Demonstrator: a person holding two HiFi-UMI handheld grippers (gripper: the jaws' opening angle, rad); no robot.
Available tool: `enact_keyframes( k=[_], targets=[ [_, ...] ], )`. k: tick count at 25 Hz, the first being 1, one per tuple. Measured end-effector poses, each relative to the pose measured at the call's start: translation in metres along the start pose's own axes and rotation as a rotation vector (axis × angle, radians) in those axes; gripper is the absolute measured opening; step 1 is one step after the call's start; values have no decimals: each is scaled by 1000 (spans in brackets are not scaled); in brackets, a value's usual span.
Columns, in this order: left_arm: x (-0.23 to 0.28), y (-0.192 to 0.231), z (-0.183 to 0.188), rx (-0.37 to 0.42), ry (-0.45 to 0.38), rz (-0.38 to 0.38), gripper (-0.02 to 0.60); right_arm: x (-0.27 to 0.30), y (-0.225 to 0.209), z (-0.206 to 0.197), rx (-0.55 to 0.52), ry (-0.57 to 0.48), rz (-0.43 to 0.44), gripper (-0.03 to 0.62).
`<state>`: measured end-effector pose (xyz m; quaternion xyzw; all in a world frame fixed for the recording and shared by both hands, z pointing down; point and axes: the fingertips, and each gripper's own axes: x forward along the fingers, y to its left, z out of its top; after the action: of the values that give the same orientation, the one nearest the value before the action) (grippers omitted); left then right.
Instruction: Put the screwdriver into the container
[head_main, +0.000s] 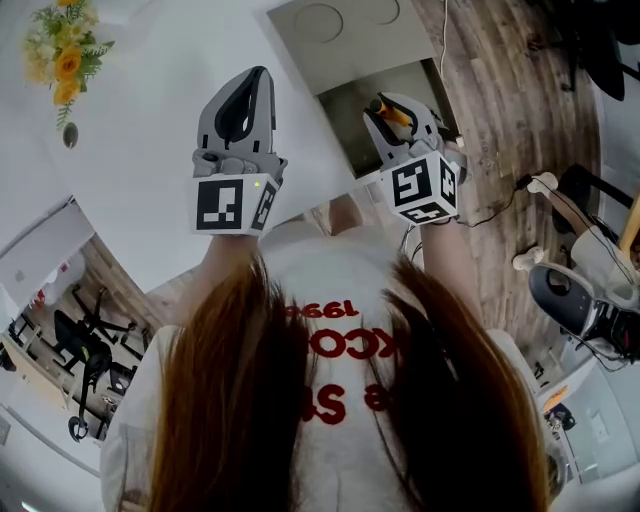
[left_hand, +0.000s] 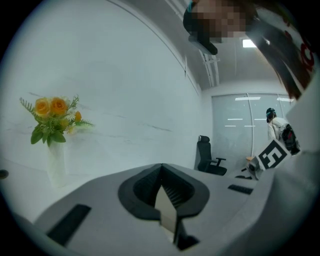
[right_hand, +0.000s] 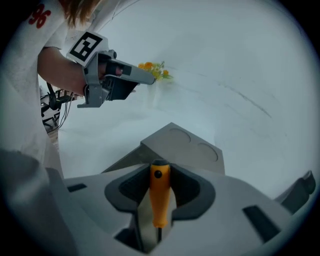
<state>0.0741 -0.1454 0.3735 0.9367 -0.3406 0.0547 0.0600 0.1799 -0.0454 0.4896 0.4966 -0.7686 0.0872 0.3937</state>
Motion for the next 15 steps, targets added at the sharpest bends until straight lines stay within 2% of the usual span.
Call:
enact_keyframes(
  k=[3,15],
  targets=[
    [-3,1,-2,2,7,8,8,12,6,-14,24,55,43,125],
    [-15,9,-11,5,30,44,8,44,14,-35,71,125,112,127]
  ],
)
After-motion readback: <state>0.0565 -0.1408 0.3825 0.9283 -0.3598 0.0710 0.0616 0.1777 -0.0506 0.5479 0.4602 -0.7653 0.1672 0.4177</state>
